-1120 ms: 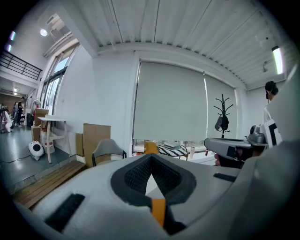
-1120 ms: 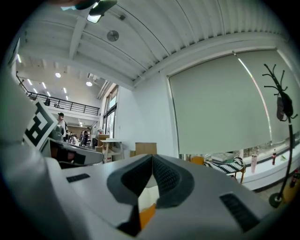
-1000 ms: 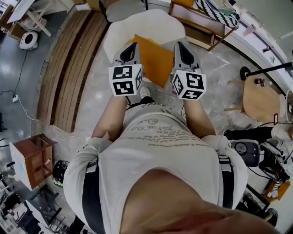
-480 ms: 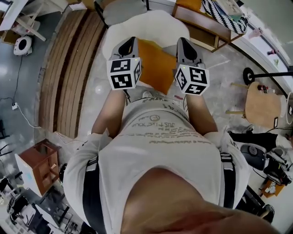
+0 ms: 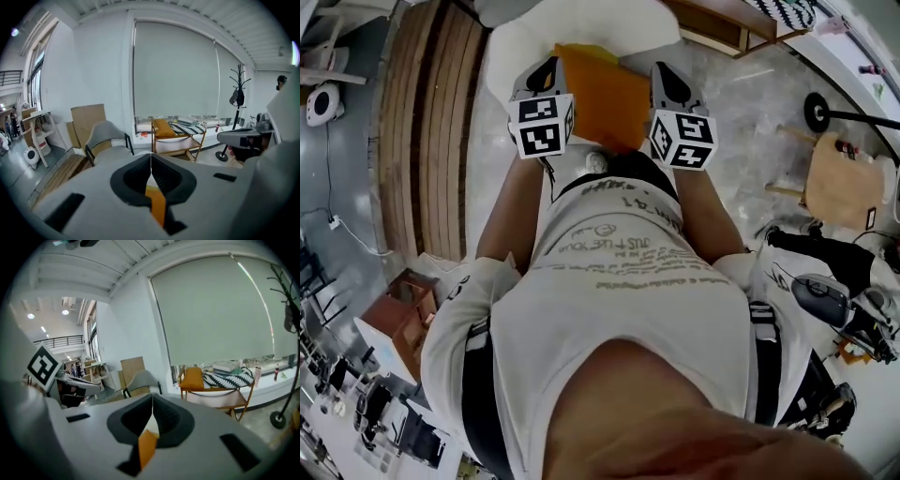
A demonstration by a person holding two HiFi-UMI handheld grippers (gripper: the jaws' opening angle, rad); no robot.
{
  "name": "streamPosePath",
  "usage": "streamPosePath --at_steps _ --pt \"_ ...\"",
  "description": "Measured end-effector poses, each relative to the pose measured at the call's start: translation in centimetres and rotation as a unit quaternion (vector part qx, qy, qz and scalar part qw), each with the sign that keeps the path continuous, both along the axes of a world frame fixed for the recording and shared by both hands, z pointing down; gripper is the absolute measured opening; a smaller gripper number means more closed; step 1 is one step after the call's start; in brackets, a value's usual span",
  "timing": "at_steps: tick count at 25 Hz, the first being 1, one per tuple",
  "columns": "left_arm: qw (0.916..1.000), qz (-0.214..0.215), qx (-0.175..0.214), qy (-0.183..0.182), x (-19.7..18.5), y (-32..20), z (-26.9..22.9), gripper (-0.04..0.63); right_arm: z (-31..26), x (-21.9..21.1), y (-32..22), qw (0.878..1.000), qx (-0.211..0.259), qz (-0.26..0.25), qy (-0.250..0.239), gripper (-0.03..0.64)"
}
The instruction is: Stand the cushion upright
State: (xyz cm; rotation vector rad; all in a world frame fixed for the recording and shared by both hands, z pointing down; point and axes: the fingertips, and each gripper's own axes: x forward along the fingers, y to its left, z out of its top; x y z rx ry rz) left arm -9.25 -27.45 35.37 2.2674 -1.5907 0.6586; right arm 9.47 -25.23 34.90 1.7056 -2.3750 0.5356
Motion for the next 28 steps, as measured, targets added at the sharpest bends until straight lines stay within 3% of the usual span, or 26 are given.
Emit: streamPosePath --at_steps 4,11,16,18,19,20,21,22,28 --pt "0.9989 0.01 -0.038 -0.028 1.0 -2.0 5.6 0.021 5.1 2.6 -1.6 0.999 -0.043 0.005 -0.008 0.029" --pt "0.9904 0.081 -0.095 -0.059 5.2 -4.4 17.9 0.021 18.1 4.9 -1.8 0.991 -0.134 -0.012 -0.003 0.028" --pt "0.9819 0.08 -0.159 -0.065 4.8 -4.8 28.6 0.023 29.2 5.1 -2.1 0.983 -0.18 -0.014 -0.018 0.028" --pt "0.9786 0.061 -0.184 -0.068 3.9 -4.8 32.2 0.028 33.5 4.9 -1.8 0.977 -0.205 -0.023 -0.058 0.029" --pt "0.9765 0.05 -0.199 -0.066 3.4 -4.5 34.0 0.057 35.4 4.7 -1.3 0.972 -0.216 -0.029 -0.089 0.031" --pt "0.9742 0.041 -0.214 -0.06 2.8 -4.2 36.0 0.17 37.4 4.6 -0.8 0.966 -0.227 -0.031 -0.118 0.067" --pt "0.9717 0.036 -0.227 -0.055 2.2 -4.2 38.3 0.237 39.7 4.7 -0.6 0.96 -0.239 -0.029 -0.14 0.167" --pt "0.9688 0.033 -0.24 -0.051 1.6 -4.3 40.6 0.258 42.0 4.8 -0.5 0.956 -0.251 -0.024 -0.152 0.218" --pt "0.9469 0.043 -0.306 -0.089 -2.2 -4.1 51.5 0.319 54.2 7.0 1.6 0.94 -0.319 -0.008 -0.12 0.292"
